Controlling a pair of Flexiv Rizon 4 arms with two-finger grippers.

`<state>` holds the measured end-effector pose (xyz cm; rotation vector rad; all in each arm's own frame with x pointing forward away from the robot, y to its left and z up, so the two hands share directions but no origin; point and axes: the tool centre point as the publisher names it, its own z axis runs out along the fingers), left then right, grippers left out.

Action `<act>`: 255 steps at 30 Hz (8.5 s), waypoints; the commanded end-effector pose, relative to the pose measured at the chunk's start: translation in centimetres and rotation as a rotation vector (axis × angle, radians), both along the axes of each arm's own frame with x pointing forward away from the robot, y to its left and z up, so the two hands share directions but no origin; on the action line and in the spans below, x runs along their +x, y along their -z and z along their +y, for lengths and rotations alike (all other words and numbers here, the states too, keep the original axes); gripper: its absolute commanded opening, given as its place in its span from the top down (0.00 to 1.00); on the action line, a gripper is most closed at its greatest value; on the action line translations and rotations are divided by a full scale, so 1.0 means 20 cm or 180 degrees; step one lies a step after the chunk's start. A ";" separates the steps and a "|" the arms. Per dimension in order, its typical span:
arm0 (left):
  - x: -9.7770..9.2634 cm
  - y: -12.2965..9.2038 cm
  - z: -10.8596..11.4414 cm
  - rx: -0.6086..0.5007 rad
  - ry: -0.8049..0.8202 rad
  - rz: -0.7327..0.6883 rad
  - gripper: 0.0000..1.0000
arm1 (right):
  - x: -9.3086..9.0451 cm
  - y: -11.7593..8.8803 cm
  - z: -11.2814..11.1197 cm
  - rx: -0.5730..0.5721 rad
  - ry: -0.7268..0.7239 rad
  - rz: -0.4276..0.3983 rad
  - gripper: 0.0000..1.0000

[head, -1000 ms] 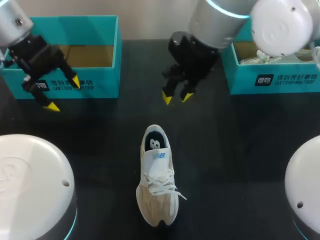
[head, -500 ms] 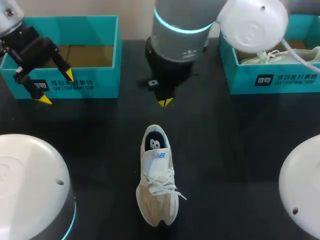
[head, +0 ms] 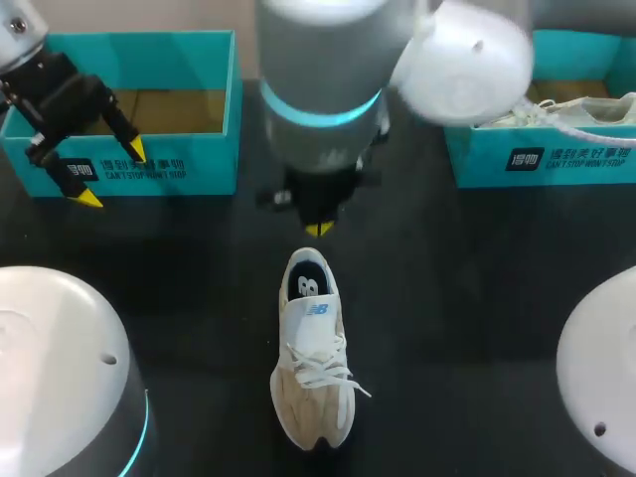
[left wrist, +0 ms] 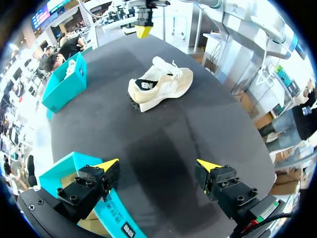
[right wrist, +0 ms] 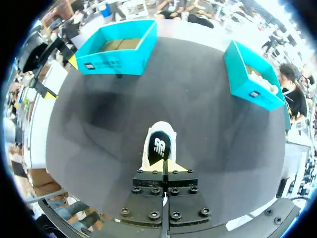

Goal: Take the shoe out of the shoebox, open the shoe tongue, remove and reinsert the insole, then place the shoe into the shoebox

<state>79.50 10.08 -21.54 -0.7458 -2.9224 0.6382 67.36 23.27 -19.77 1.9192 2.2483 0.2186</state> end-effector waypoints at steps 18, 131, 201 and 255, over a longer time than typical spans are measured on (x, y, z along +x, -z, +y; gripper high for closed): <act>0.00 0.00 0.00 0.0007 -0.0001 -0.0003 0.00 | -0.05 0.19 0.24 -0.0487 0.0211 -0.0164 1.00; 0.00 0.00 0.00 0.0007 -0.0001 -0.0003 0.00 | 0.10 0.78 -0.11 -0.1587 0.1226 -0.0750 1.00; 0.00 0.00 0.00 0.0007 -0.0001 -0.0003 0.00 | 0.10 1.16 -0.16 -0.0886 0.1496 0.0116 1.00; 0.00 0.00 0.00 0.0007 -0.0001 -0.0003 0.00 | 0.36 1.09 -0.06 -0.0538 0.0835 -0.0446 1.00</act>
